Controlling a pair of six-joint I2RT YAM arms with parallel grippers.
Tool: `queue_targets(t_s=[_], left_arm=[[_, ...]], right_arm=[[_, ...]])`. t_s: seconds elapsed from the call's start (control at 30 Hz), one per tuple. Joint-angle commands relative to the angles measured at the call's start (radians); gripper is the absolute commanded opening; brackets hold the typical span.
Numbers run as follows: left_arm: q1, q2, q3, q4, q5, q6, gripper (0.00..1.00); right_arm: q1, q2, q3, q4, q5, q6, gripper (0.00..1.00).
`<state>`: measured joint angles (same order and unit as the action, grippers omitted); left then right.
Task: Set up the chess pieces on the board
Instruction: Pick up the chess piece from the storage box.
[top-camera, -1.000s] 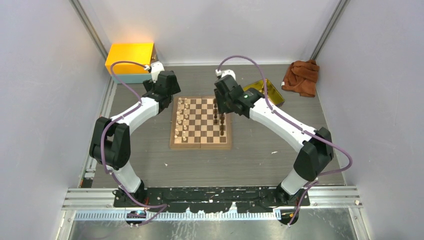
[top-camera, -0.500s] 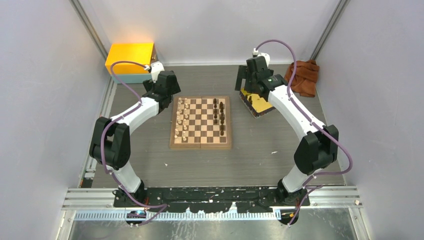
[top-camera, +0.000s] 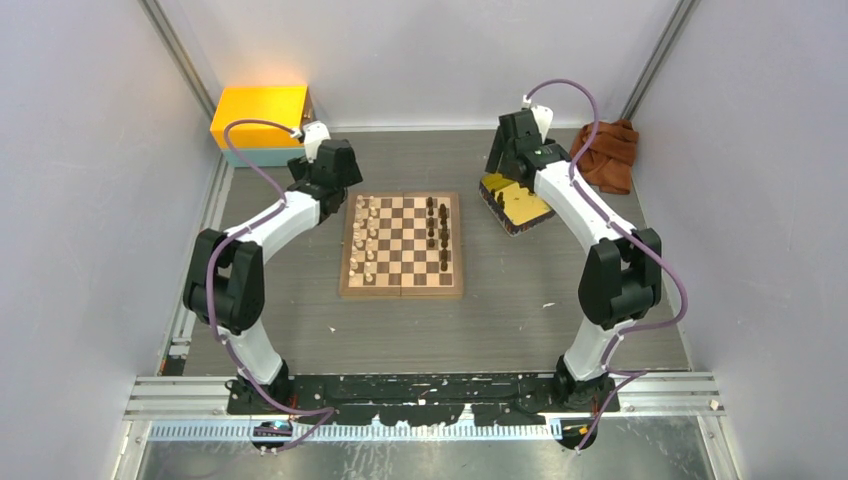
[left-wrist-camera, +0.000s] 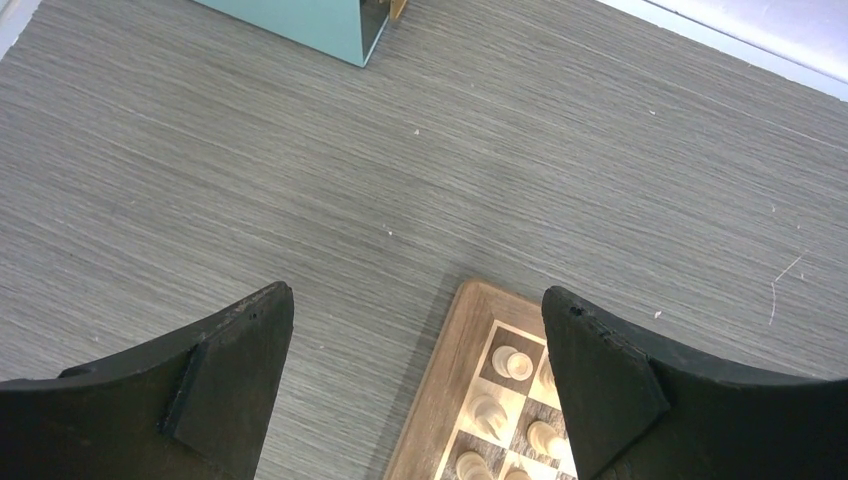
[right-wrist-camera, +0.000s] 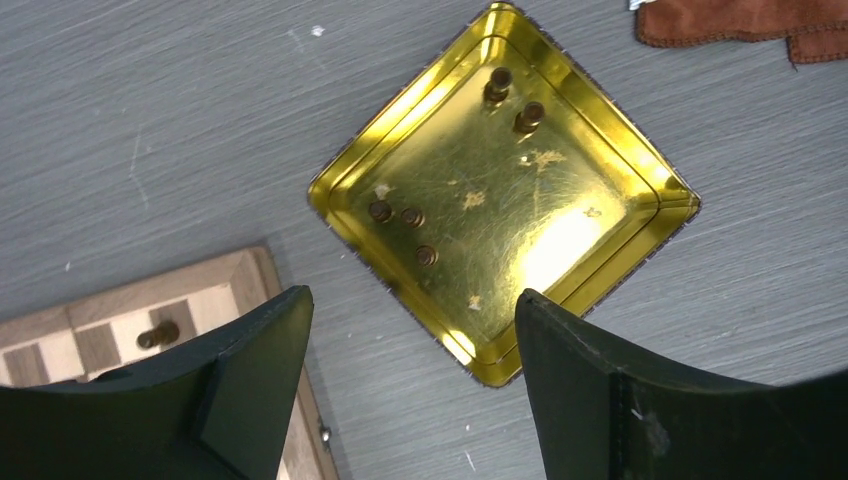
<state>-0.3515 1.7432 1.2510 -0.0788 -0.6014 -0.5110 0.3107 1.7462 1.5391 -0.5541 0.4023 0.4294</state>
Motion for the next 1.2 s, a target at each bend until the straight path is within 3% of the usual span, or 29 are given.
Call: queue_targets(t_s=[0.0,0.43,0.77,1.17], left_arm=[[0.009,0.009,0.047,0.041,-0.023,0.017,0.95],[0.01,0.022,0.048,0.041,-0.02,0.02,0.95],[0.018,0.03,0.051,0.045,-0.018,0.019,0.95],[0.028,0.042,0.053,0.051,-0.012,0.017,0.95]], right_arm=[[-0.044,0.044,0.037,0.046,0.002,0.045,0.79],[-0.096,0.209,0.14,0.005,-0.172,0.076,0.6],[-0.103,0.293,0.189,-0.001,-0.218,0.081,0.47],[-0.112,0.337,0.184,-0.003,-0.241,0.086,0.42]])
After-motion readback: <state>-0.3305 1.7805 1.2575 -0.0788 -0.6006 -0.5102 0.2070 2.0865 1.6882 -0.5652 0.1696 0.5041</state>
